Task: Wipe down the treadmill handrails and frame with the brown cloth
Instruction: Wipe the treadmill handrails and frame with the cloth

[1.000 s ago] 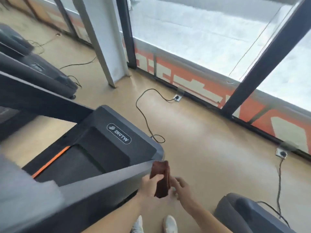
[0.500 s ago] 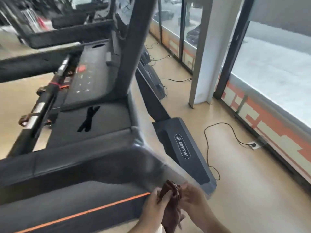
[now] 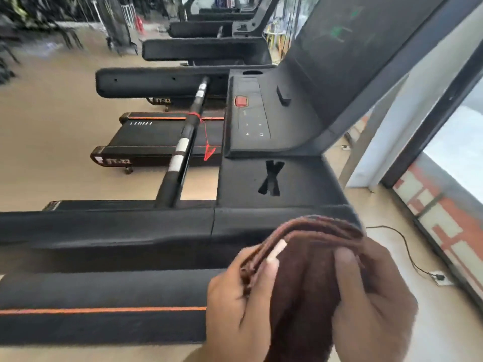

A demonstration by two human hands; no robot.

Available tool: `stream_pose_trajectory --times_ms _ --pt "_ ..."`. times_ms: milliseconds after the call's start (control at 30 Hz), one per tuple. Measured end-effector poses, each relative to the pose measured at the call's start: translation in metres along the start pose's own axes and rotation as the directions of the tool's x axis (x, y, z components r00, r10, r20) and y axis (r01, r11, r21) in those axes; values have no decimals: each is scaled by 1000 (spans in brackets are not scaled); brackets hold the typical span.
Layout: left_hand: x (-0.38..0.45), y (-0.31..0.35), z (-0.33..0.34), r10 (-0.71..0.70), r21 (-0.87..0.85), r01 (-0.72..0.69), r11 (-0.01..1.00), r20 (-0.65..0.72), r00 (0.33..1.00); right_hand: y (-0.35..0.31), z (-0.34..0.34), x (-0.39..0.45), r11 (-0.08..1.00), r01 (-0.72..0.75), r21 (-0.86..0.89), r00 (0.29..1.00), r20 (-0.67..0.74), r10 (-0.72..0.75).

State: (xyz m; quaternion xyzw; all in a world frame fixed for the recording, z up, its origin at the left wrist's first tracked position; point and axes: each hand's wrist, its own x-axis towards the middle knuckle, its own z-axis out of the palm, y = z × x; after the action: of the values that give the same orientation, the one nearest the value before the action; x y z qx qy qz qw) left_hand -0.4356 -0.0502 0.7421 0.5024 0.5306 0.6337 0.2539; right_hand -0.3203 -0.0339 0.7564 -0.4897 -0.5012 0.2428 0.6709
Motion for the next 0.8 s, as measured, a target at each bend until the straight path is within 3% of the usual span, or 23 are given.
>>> stream_pose_trajectory --times_ms 100,267,333,400,467,533,633,800 --pt "47 -1 -44 63 80 -73 994 126 990 -13 31 20 976 -34 -216 999 26 41" --pt "105 8 -77 33 -25 -29 999 199 979 -37 72 46 931 188 -313 982 68 -175" --pt "125 7 -81 28 11 -32 999 252 967 -43 83 64 871 250 -422 968 99 -230" --pt "142 1 -80 59 151 -110 982 311 949 -42 89 81 757 268 -596 963 144 -227" --pt "151 -8 -78 92 327 -214 920 350 932 -34 93 85 600 257 -758 966 184 -182" --pt "153 -17 -77 105 390 -249 887 355 929 -20 100 70 540 310 -783 942 330 -62" --pt "148 -30 -74 60 436 -235 869 379 924 6 106 37 365 456 -811 833 534 145" --pt "148 -30 -67 50 538 -287 792 413 910 13 105 64 369 539 -757 716 642 273"
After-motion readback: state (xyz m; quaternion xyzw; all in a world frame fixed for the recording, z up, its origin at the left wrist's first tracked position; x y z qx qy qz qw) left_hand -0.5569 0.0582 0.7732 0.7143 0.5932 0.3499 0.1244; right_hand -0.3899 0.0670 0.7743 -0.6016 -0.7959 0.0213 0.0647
